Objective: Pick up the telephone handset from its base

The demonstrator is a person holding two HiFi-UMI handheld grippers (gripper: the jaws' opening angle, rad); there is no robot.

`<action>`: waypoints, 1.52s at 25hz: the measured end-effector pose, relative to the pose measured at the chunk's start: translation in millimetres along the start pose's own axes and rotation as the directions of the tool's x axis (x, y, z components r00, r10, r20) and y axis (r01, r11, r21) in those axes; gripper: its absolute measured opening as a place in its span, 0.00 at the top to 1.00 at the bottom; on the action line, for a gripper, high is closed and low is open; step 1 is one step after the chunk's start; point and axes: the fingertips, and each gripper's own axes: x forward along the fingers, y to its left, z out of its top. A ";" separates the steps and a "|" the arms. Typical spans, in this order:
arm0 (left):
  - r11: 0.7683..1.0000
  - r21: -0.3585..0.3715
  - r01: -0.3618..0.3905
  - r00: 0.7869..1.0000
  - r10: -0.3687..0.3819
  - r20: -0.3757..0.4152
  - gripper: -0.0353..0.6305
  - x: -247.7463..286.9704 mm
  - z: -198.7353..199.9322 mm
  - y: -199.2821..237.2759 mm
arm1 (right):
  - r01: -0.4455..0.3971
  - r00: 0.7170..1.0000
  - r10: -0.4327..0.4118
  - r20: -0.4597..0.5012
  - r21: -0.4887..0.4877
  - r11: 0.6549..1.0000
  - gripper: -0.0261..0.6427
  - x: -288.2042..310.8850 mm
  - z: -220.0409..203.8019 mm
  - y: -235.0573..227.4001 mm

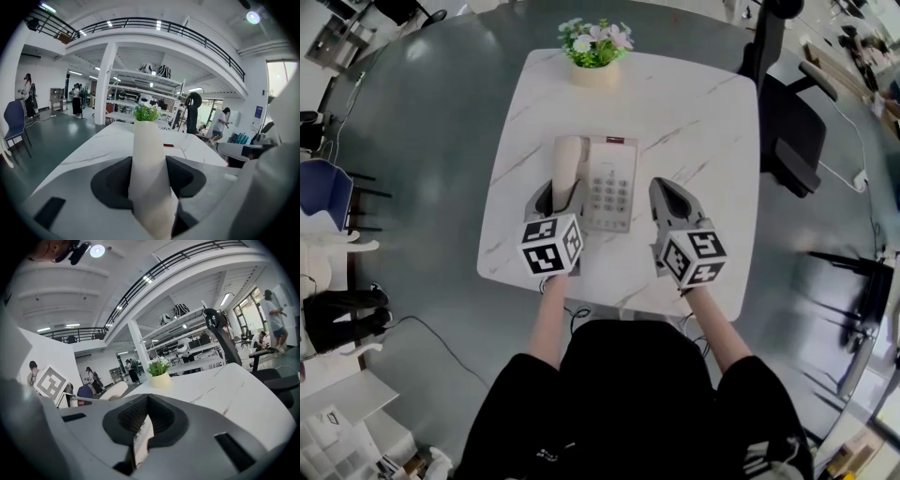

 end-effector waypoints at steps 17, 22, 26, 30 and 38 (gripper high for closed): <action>0.996 -0.026 0.081 0.986 -0.077 0.146 0.64 -71.9 44.7 -21.6 | -0.061 0.997 0.066 0.047 -0.094 0.994 0.97 -30.5 48.6 22.6; 0.995 -0.041 0.089 0.977 -0.079 0.198 0.64 -95.3 58.1 -21.6 | -0.073 0.994 0.081 0.073 -0.099 0.992 0.97 -41.1 58.8 25.6; 0.995 -0.039 0.091 0.970 -0.079 0.230 0.64 -111.2 67.2 -20.8 | -0.080 0.991 0.090 0.100 -0.102 0.992 0.97 -48.7 69.2 29.1; 0.994 -0.042 0.097 0.961 -0.082 0.264 0.64 -124.8 74.4 -21.6 | -0.078 0.987 0.090 0.135 -0.095 0.992 0.97 -55.6 78.0 27.7; 0.992 -0.050 0.115 0.941 -0.093 0.326 0.64 -150.0 88.4 -23.6 | -0.089 0.975 0.108 0.194 -0.104 0.991 0.97 -67.5 100.7 27.8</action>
